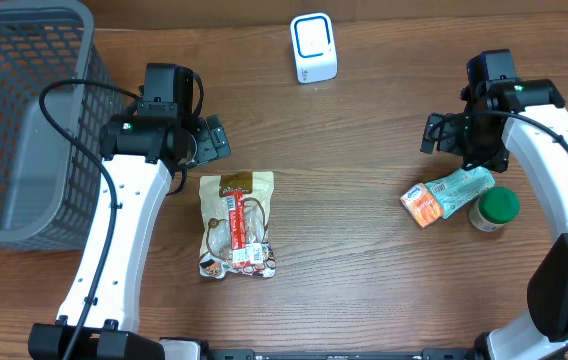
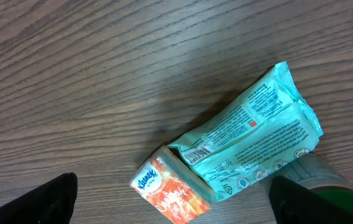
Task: Scan the item barcode
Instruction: 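Move the right gripper left over the red sausage sticks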
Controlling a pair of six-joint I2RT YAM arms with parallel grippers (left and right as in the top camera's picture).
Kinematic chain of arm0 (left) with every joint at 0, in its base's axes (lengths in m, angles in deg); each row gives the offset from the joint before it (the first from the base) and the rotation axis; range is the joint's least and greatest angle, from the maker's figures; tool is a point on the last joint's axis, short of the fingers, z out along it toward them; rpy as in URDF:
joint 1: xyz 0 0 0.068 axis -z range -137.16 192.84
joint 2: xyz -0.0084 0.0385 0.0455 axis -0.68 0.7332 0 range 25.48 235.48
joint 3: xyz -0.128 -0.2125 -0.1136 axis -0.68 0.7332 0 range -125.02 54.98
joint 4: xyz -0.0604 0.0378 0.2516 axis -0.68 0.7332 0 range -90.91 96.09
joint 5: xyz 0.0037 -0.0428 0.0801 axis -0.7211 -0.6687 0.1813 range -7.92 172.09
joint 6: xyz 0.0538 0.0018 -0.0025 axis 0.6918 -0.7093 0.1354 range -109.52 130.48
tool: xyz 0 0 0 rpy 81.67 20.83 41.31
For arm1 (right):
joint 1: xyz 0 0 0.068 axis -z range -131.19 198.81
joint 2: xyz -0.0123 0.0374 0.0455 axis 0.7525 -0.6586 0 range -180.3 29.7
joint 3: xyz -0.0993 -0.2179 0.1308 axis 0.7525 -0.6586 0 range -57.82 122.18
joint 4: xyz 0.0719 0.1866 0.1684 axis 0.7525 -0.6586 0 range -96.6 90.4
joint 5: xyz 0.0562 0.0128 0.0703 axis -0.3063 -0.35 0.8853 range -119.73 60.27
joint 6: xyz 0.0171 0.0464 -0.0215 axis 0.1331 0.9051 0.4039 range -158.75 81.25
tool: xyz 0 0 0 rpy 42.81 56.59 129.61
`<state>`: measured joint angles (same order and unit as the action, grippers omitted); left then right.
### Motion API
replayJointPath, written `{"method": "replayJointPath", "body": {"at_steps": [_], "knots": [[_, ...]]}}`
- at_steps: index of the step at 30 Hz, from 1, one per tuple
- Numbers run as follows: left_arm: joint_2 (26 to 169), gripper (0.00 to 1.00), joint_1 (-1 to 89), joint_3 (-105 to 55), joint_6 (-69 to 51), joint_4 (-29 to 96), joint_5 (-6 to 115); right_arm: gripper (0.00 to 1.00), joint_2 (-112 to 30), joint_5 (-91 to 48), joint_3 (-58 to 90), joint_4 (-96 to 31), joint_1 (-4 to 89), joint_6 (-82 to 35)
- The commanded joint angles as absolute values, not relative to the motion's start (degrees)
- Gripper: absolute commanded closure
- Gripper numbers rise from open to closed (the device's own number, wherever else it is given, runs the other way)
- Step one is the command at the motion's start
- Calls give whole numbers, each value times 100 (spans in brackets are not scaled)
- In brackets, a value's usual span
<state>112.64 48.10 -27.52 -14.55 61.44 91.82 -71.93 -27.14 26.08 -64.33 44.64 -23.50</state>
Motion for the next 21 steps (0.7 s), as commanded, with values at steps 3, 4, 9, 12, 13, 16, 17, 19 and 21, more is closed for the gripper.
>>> {"method": "replayJointPath", "body": {"at_steps": [3,4,9,12,13,16,17,19,21], "knots": [[11235,0,4810,-2800,-1370,6144,9278,0,-7059,-2705,2739,-6415,4456,-2309],[11235,0,4810,-2800,-1370,6142,9276,0,-7059,-2705,2739,-6415,4456,-2309],[11235,0,4810,-2800,-1372,6142,9278,0,-7059,-2705,2739,-6413,4456,-2309],[11235,0,4810,-2800,-1370,6142,9278,0,-7059,-2677,2739,-6367,4456,-2302],[11235,0,4810,-2800,-1370,6142,9278,0,-7059,-2646,2739,-6295,4456,-2302],[11235,0,4810,-2800,-1370,6142,9278,0,-7059,-2469,2739,-6116,4449,-2302],[11235,0,4810,-2800,-1370,6144,9276,0,-7059,-2390,2739,-6072,4442,-2304],[11235,0,4810,-2800,-1370,6144,9278,0,-7059,-2159,2739,-6035,4442,-2302],[11235,0,4810,-2800,-1372,6142,9276,0,-7059,-1623,2739,-6002,4442,-2307]]}}
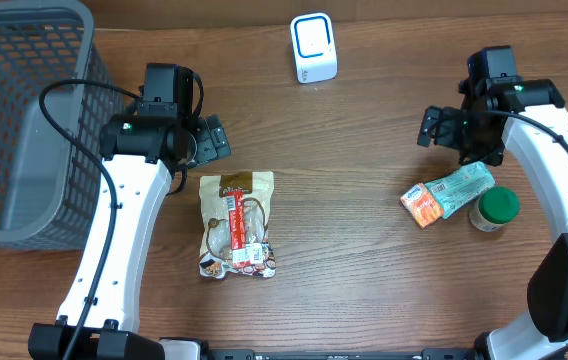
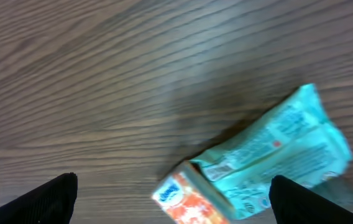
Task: Scan the item barcode
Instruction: 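Move the right gripper left over the red sausage sticks, then lower the right gripper and grasp the red sausage sticks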
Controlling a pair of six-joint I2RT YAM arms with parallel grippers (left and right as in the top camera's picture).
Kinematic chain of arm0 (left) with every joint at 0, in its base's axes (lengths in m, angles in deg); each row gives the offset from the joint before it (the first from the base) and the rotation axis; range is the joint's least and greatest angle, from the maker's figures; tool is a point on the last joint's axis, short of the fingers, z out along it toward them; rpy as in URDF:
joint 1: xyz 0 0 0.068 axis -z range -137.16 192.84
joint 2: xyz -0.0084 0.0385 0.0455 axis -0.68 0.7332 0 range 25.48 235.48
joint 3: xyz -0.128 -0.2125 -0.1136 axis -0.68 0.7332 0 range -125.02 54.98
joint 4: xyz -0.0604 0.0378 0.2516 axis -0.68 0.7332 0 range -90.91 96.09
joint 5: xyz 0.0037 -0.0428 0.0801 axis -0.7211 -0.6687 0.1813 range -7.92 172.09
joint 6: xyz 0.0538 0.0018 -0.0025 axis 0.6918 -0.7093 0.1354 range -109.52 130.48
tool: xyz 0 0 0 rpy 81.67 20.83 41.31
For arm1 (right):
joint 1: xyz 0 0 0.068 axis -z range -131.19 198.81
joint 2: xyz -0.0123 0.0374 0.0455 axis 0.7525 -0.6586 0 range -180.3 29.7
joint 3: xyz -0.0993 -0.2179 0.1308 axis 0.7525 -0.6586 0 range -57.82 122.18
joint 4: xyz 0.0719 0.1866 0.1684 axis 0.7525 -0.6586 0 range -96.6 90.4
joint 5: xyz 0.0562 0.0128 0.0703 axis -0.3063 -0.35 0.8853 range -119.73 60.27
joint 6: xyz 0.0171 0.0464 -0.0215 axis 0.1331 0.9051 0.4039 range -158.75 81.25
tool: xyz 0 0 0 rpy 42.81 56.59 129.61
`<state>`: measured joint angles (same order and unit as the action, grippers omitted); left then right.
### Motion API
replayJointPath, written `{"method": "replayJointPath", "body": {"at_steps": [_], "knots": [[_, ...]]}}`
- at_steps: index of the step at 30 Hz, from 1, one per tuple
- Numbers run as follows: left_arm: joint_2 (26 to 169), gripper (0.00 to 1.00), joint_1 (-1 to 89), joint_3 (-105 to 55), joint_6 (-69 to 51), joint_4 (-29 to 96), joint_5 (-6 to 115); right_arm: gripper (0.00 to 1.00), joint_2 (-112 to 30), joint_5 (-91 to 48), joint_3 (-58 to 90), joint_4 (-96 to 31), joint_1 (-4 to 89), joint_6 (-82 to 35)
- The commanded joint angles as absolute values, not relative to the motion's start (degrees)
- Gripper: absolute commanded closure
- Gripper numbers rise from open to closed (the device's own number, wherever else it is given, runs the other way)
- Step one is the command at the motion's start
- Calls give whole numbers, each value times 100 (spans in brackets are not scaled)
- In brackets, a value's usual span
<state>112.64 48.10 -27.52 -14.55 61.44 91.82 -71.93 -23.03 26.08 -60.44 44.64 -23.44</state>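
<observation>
A teal tissue pack (image 1: pixel 461 187) lies on the table at the right, with an orange Kleenex pack (image 1: pixel 422 205) against its left end. My right gripper (image 1: pixel 456 142) hovers just beyond them, open and empty. In the blurred right wrist view the teal pack (image 2: pixel 276 155) and the orange pack (image 2: pixel 186 199) lie between and ahead of my right gripper (image 2: pixel 176 208), and a barcode label shows on the teal pack. The white scanner (image 1: pixel 313 48) stands at the far middle. My left gripper (image 1: pixel 211 139) hangs above a snack packet (image 1: pixel 236 225); its jaws are not clear.
A green-lidded jar (image 1: pixel 492 208) stands right beside the teal pack. A grey mesh basket (image 1: pixel 14 120) fills the far left corner. Bare wood lies between the scanner and the packs.
My right gripper has shifted a little away from the tissue packs toward the far left. In the wrist view the packs now sit lower and further right. The left arm has not moved.
</observation>
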Motion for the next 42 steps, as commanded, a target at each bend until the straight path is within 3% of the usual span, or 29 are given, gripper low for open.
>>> {"method": "replayJointPath", "body": {"at_steps": [1,2,4,8,13,15,23,26,30,42], "knots": [[11238,0,4810,-2800,-1372,6142,9276,0,-7059,-1394,2739,-6057,4442,-2293],[11235,0,4810,-2800,-1370,6142,9278,0,-7062,-1094,2724,-5963,4442,-2138],[11235,0,4810,-2800,-1370,6142,9278,16,-7073,-434,2691,-5827,4381,-1802],[11235,0,4810,-2800,-1372,6144,9278,33,-7073,-67,2674,-5574,3876,-1708],[11235,0,4810,-2800,-1370,6142,9278,34,-7134,-316,2667,-5458,2674,-1705],[11235,0,4810,-2800,-1372,6142,9278,40,-7191,-474,2656,-5355,2213,-1657],[11238,0,4810,-2800,-1370,6142,9278,47,-7512,-1348,2650,-4874,436,-945],[11235,0,4810,-2800,-1370,6144,9278,57,-7656,-1833,2650,-4706,-73,-584],[11235,0,4810,-2800,-1372,6142,9276,64,-7827,-2421,2643,-4400,-591,-414],[11235,0,4810,-2800,-1372,6144,9276,64,-8576,-2519,2608,-3600,-1070,-420]]}}
